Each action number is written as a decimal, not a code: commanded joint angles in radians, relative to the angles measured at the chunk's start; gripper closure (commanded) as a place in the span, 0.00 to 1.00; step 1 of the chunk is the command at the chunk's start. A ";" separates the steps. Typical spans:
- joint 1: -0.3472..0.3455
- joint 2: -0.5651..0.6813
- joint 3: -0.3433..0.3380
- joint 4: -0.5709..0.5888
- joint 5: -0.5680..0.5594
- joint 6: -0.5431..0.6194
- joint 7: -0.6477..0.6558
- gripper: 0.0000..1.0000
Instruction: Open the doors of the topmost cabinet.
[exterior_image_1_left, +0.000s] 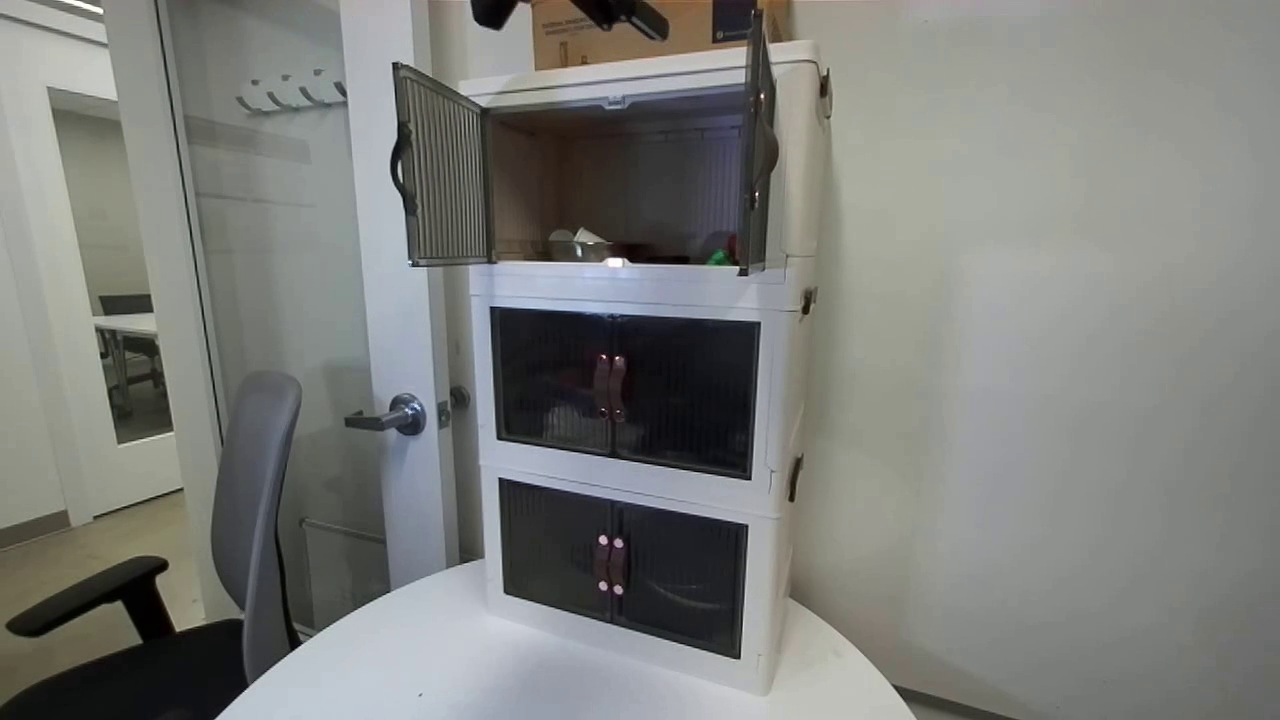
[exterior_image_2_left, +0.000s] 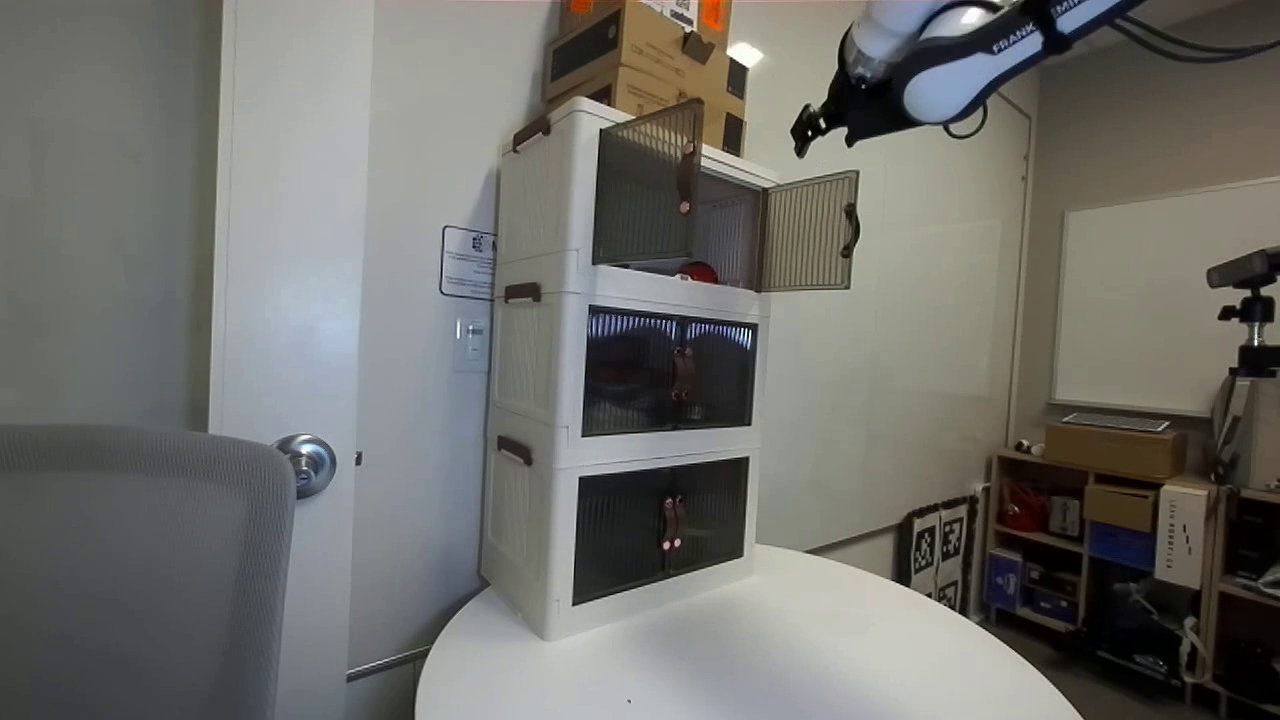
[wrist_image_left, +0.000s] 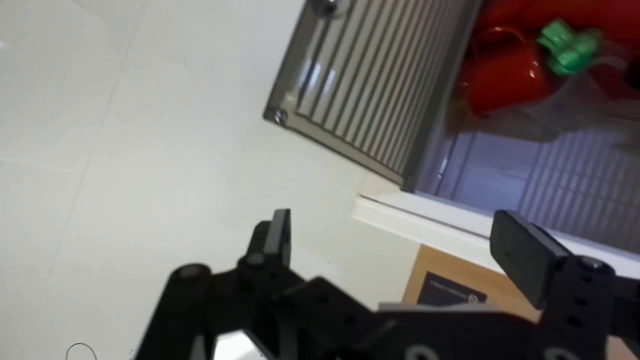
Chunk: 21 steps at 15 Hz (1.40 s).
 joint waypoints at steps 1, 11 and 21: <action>0.003 -0.104 0.064 -0.069 0.280 0.052 -0.228 0.00; 0.083 -0.449 0.207 -0.362 0.801 -0.318 -0.687 0.00; 0.127 -0.690 0.253 -0.353 0.764 -0.860 -0.841 0.00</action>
